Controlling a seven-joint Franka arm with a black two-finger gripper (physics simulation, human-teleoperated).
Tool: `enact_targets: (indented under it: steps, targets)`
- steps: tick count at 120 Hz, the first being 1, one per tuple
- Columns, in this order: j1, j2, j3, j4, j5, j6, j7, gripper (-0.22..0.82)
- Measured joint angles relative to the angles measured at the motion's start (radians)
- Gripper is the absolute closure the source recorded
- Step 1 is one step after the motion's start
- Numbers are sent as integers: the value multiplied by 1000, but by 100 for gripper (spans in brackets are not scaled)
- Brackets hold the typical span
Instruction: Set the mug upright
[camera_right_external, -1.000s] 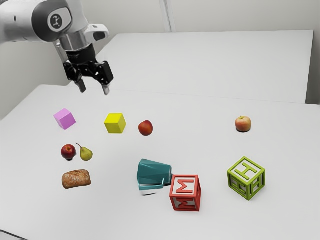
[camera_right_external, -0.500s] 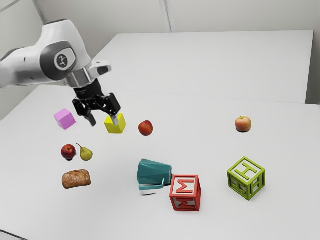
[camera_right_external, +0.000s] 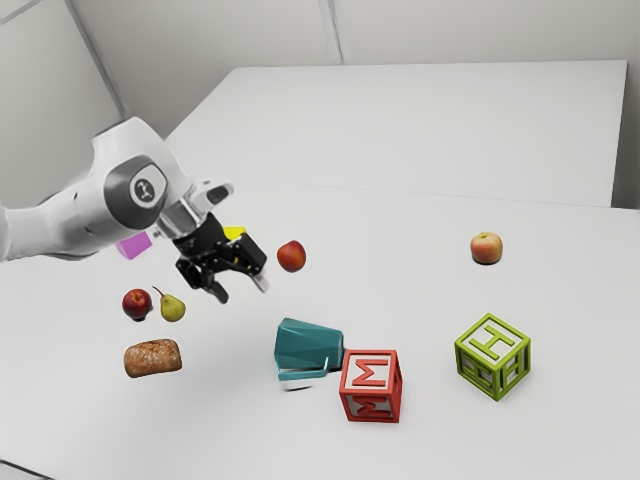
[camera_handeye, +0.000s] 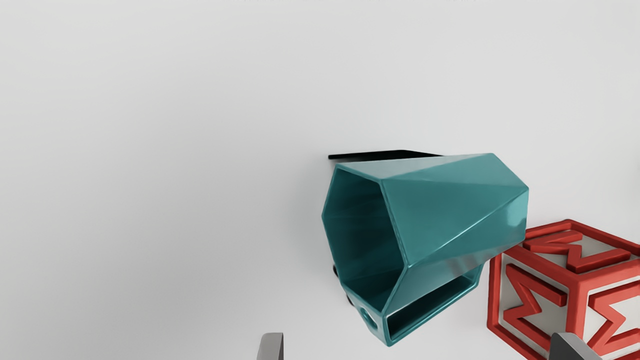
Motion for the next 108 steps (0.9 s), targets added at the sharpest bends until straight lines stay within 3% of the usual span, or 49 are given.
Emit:
enact_targets:
  steps: [45, 108]
  targets:
    - [-7, 20, 2, -107, -221, 140, 120, 3]
    - [-7, 112, 1, -194, -639, 265, 432, 3]
